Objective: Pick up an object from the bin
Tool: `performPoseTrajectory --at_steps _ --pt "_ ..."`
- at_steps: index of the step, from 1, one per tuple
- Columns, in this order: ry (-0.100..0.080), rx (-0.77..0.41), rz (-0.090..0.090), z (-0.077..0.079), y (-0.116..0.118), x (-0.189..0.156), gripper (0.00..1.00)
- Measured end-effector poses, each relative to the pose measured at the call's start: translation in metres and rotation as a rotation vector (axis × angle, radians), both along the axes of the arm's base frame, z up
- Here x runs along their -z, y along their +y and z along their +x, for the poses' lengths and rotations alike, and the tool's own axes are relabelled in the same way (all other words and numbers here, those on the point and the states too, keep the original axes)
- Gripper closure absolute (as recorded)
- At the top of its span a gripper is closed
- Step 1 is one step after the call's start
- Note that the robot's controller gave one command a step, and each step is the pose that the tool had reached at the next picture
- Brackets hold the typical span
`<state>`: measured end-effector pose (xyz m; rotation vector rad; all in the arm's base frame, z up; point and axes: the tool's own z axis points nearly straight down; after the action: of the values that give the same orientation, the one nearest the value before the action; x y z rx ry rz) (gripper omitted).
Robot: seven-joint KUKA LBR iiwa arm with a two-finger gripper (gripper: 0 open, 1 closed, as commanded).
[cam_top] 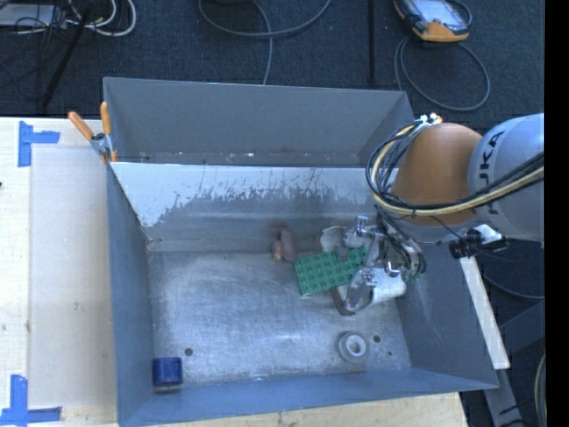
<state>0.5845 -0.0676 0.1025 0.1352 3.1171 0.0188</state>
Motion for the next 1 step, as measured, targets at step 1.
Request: performPoseTrajectory --at_steps 1 --pt "-0.016 0.001 -0.002 0.004 -0.0006 -0.0026 1.0"
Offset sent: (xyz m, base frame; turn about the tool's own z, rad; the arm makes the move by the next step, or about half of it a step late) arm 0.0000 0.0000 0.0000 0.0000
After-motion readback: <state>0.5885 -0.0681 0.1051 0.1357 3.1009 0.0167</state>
